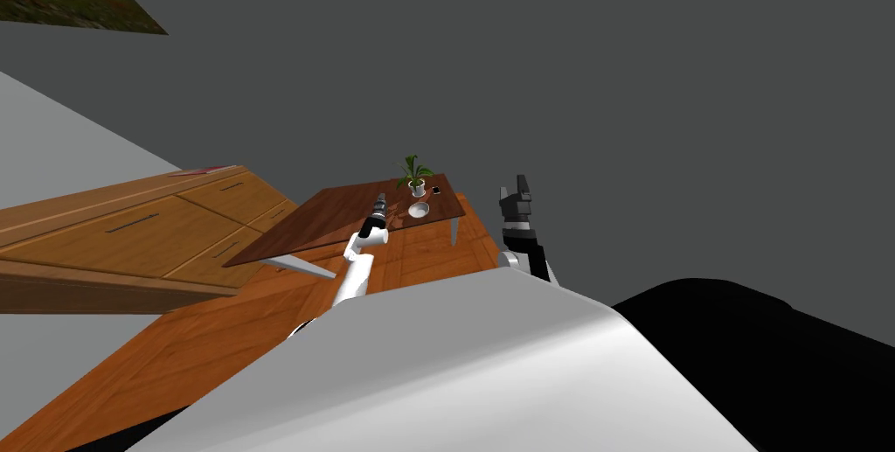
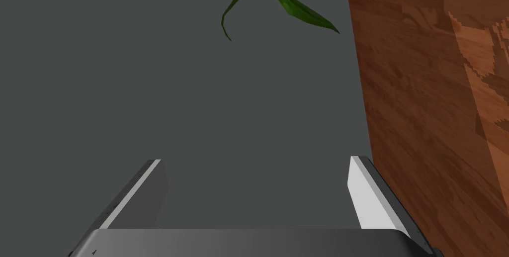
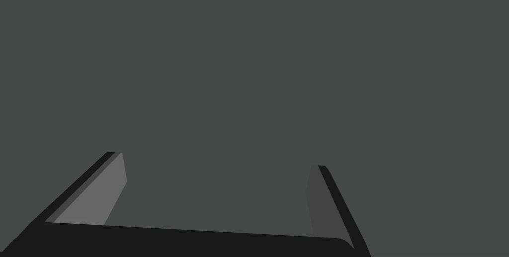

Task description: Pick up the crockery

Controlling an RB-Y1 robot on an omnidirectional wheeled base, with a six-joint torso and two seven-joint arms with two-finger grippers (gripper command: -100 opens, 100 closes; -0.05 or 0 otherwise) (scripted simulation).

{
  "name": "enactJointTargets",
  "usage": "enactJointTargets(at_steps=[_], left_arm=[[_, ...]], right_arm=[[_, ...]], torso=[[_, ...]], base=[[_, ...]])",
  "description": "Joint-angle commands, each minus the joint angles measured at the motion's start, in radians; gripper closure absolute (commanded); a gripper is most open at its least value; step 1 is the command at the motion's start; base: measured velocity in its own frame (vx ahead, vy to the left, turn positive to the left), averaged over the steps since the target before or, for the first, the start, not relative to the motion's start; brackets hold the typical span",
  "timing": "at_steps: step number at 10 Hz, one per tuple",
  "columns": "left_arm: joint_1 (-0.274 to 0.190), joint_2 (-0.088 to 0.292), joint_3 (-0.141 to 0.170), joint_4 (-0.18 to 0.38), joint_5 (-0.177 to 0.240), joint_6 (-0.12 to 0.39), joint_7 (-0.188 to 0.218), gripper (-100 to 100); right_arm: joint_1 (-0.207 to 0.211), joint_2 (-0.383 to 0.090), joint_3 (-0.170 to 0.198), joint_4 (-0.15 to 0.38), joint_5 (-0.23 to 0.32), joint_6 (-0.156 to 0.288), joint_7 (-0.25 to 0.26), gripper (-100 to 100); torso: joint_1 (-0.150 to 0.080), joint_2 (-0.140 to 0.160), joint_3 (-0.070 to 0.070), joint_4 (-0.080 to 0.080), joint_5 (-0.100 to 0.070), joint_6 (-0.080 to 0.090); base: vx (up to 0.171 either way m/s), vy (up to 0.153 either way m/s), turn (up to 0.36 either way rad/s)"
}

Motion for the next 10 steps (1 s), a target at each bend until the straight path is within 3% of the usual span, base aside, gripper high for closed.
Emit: enactJointTargets(at_steps=[1, 2, 3, 4, 5, 6, 7, 8, 9, 10], left_arm=[[-0.014, 0.005, 0.000, 0.035, 0.002, 0.002, 0.001, -100], [-0.061, 0.003, 0.000, 0.078, -0.005, 0.044, -0.002, -100], [-0.061, 0.003, 0.000, 0.096, -0.005, 0.044, -0.002, -100], [-0.106, 0.001, -0.001, 0.143, -0.011, 0.082, -0.005, -100], [-0.106, 0.001, -0.001, 0.156, -0.011, 0.086, -0.005, -100], [-0.149, 0.000, -0.004, 0.207, -0.017, 0.122, -0.006, -100], [-0.149, 0.000, -0.004, 0.217, -0.017, 0.127, -0.006, -100], [-0.192, -0.002, -0.007, 0.264, -0.023, 0.162, -0.007, -100], [-0.192, -0.002, -0.007, 0.277, -0.023, 0.167, -0.007, -100], [-0.232, -0.004, -0.011, 0.316, -0.028, 0.207, -0.008, -100]], right_arm=[[0.000, 0.000, 0.000, 0.000, 0.000, 0.000, 0.000, 0], [0.000, 0.000, 0.000, 0.000, 0.000, 0.000, 0.000, 0], [0.000, 0.000, 0.000, 0.000, 0.000, 0.000, 0.000, 0], [0.000, 0.000, 0.000, 0.000, 0.000, 0.000, 0.000, 0], [0.000, 0.000, 0.000, 0.000, 0.000, 0.000, 0.000, 0], [0.000, 0.000, 0.000, 0.000, 0.000, 0.000, 0.000, 0], [0.000, 0.000, 0.000, 0.000, 0.000, 0.000, 0.000, 0], [0.000, 0.000, 0.000, 0.000, 0.000, 0.000, 0.000, 0], [0.000, 0.000, 0.000, 0.000, 0.000, 0.000, 0.000, 0], [0.000, 0.000, 0.000, 0.000, 0.000, 0.000, 0.000, 0]], torso=[[0.000, 0.000, 0.000, 0.000, 0.000, 0.000], [0.001, -0.001, -0.001, 0.000, 0.000, 0.000], [0.001, -0.001, -0.001, 0.000, 0.000, 0.000], [0.000, -0.001, -0.001, 0.000, 0.000, 0.000], [0.000, -0.001, -0.001, 0.000, 0.000, 0.000], [0.000, -0.001, -0.001, 0.000, 0.000, 0.000], [0.000, -0.002, -0.001, 0.000, 0.000, 0.000], [0.000, -0.002, -0.001, 0.000, 0.000, 0.000], [0.000, -0.002, -0.001, 0.000, 0.000, 0.000], [0.001, -0.002, -0.001, -0.001, 0.000, 0.000]], base=[[-0.011, -0.013, -0.003], [-0.019, -0.020, 0.011], [-0.020, -0.023, 0.002], [-0.022, -0.028, 0.007], [-0.018, -0.025, 0.001], [-0.014, -0.026, 0.007], [-0.007, -0.020, 0.001], [-0.007, -0.018, 0.008], [-0.004, -0.013, 0.000], [0.006, -0.015, 0.004]])
